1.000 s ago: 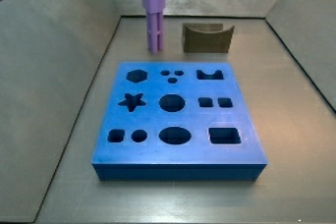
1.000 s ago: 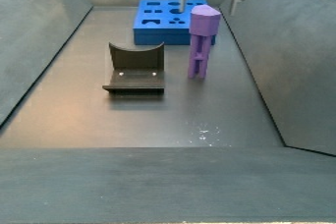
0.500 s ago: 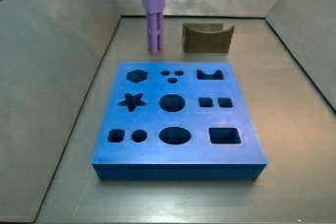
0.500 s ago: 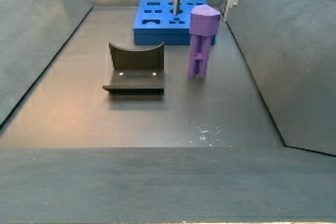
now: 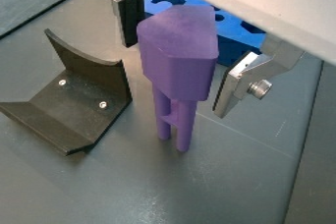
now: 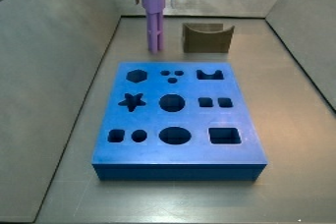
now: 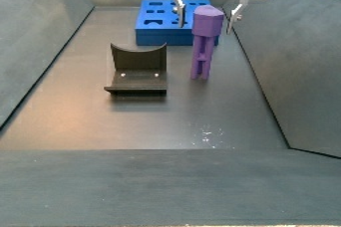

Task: Pick up the 3 prong object. Move up. Move to above the board. Insert the 3 prong object.
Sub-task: Pick up the 3 prong object, then move up.

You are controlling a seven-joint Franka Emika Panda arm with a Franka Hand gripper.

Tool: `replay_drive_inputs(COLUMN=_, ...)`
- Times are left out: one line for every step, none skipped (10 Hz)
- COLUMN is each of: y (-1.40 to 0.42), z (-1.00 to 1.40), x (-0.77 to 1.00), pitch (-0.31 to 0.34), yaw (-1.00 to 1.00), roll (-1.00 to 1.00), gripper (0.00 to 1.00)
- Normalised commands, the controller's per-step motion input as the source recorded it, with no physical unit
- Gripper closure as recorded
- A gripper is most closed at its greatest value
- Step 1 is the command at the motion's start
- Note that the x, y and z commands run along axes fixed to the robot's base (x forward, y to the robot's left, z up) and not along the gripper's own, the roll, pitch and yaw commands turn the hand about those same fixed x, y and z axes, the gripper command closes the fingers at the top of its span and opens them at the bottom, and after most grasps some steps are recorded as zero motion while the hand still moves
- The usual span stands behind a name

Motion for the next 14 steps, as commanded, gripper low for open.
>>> replay_drive_inputs(y=0.0, z=-0.05, x=0.0, pitch=-0.023, yaw=0.0, roll=0.0, gripper=0.0)
replay_drive_inputs(y=0.0, z=0.0, x=0.0, pitch=0.0, yaw=0.0, roll=0.0, gripper=1.0)
replay_drive_inputs(y=0.0, z=0.0, x=0.0, pitch=0.0, yaw=0.0, roll=0.0, gripper=1.0)
replay_drive_inputs(y=0.0, z=0.0, x=0.0, pitch=0.0, yaw=0.0, roll=0.0, gripper=1.0)
replay_drive_inputs(y=0.0, z=0.0, x=0.0, pitch=0.0, yaw=0.0, roll=0.0, gripper=1.0)
replay_drive_inputs(y=0.0, z=0.0, x=0.0, pitch=0.0, yaw=0.0, roll=0.0, gripper=1.0)
replay_drive_inputs(y=0.0, z=0.0, x=0.0, pitch=0.0, yaw=0.0, roll=0.0, gripper=1.0)
replay_drive_inputs(y=0.0, z=0.0, x=0.0, pitch=0.0, yaw=0.0, roll=0.0, gripper=1.0)
replay_drive_inputs(y=0.0, z=0.0, x=0.0, pitch=0.0, yaw=0.0, roll=0.0, gripper=1.0)
replay_drive_inputs(y=0.0, z=0.0, x=0.0, pitch=0.0, yaw=0.0, roll=0.0, gripper=1.0)
replay_drive_inputs(y=0.0, z=0.0, x=0.0, pitch=0.0, yaw=0.0, roll=0.0, gripper=1.0)
replay_drive_inputs(y=0.0, z=0.0, x=0.0, pitch=0.0, yaw=0.0, roll=0.0, gripper=1.0)
replay_drive_inputs(y=0.0, z=0.83, x=0.0, pitch=0.0, yaw=0.0, roll=0.0, gripper=1.0)
replay_drive_inputs(y=0.05, z=0.81, x=0.01, pitch=0.009, yaw=0.02, roll=0.01, gripper=1.0)
